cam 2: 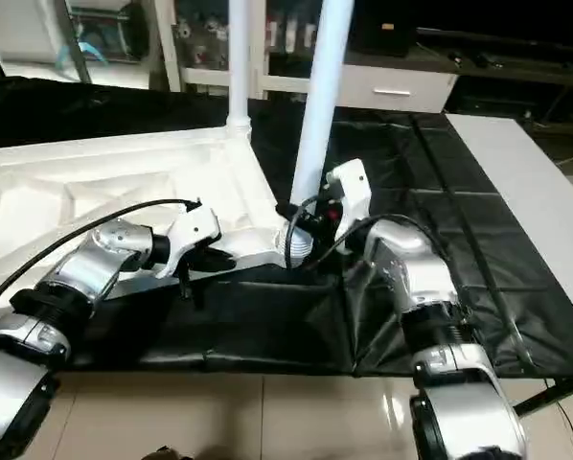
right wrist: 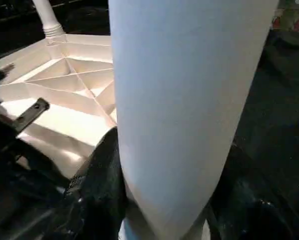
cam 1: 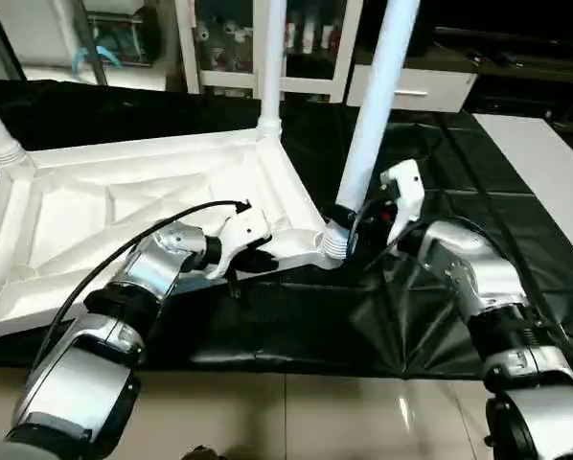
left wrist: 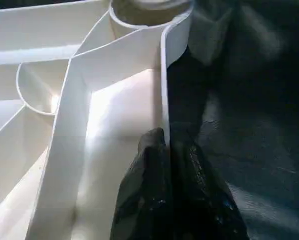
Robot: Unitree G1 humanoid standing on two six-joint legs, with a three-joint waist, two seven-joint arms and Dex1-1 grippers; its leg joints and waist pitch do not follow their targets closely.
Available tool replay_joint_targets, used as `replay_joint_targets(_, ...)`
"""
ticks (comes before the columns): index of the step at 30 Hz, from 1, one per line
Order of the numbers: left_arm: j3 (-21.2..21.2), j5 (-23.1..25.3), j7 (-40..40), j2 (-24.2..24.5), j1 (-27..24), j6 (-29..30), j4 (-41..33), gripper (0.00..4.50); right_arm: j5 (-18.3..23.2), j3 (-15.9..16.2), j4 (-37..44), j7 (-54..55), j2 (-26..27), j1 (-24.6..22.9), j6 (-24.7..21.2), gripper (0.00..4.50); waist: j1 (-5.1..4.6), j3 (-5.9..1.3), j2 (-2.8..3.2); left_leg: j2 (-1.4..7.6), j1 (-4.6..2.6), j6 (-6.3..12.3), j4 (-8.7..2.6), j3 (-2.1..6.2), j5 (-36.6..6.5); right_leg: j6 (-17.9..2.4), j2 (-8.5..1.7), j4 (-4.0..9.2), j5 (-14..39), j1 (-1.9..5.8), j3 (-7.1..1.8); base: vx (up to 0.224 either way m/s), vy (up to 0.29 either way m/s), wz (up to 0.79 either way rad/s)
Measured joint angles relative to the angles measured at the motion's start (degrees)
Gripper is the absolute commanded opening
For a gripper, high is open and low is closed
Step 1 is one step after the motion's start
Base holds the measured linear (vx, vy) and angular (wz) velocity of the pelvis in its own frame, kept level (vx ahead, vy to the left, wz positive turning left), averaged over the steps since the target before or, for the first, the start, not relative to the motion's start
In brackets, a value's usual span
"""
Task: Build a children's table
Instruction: Insert table leg to table base
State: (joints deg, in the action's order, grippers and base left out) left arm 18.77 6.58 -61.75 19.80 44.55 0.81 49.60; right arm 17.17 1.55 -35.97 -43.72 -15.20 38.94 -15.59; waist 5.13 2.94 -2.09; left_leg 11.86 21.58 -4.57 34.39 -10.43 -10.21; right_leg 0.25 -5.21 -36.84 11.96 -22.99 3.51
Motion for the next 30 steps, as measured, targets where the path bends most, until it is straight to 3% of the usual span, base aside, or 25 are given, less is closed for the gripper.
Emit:
replay_joint_targets(5, 0.29, -0.08, -3.30, 0.85, -2.59, 0.46, -4.52, 0.00, 0.19, 0.10, 0.23, -1.39, 0.32, -0.01, -0.96, 1.86, 0.16, -0.01, 0.00, 0.00, -0.23, -0.01, -0.08, -0.02, 0.00, 0.00, 0.00, 0.05, 0.01, 0.22, 0.00, 0.000, 0.000, 0.00)
replay_joint_targets(12, 0.38, -0.05, -3.24, 1.29, -3.35, 0.27, -4.93, 0.00, -0.54, 2.93, 2.13, -5.58, -2.03, -0.79, -4.35, 1.86, -0.02, -0.01, -0.01, 0.00, -0.74, -0.04, -0.19, -0.01, 0.00, 0.02, 0.00, 0.18, 0.02, 0.74, 0.00, 0.000, 0.000, 0.00)
replay_joint_targets(18, 0.39, 0.33, -3.11, 1.63, -4.43, 0.73, -7.18, 0.00, -1.31, 3.03, 1.94, -6.04, -2.05, -0.43, -4.57, 1.86, -0.06, -0.04, -0.04, 0.00, -0.75, -0.04, -0.31, -0.02, 0.00, 0.03, 0.01, 0.33, 0.02, 0.76, 0.01, 0.000, 0.000, 0.00)
replay_joint_targets(30, 0.40, 0.34, -3.75, 2.28, -5.28, 2.05, -8.92, 0.00, -1.71, 2.35, -6.08, -6.31, -0.55, 4.23, -5.44, 1.86, -0.17, -0.29, 0.08, 0.01, -0.84, -0.05, -0.61, -0.04, 0.00, 0.02, 0.04, 0.60, 0.02, 0.85, 0.06, 0.000, 0.000, 0.00)
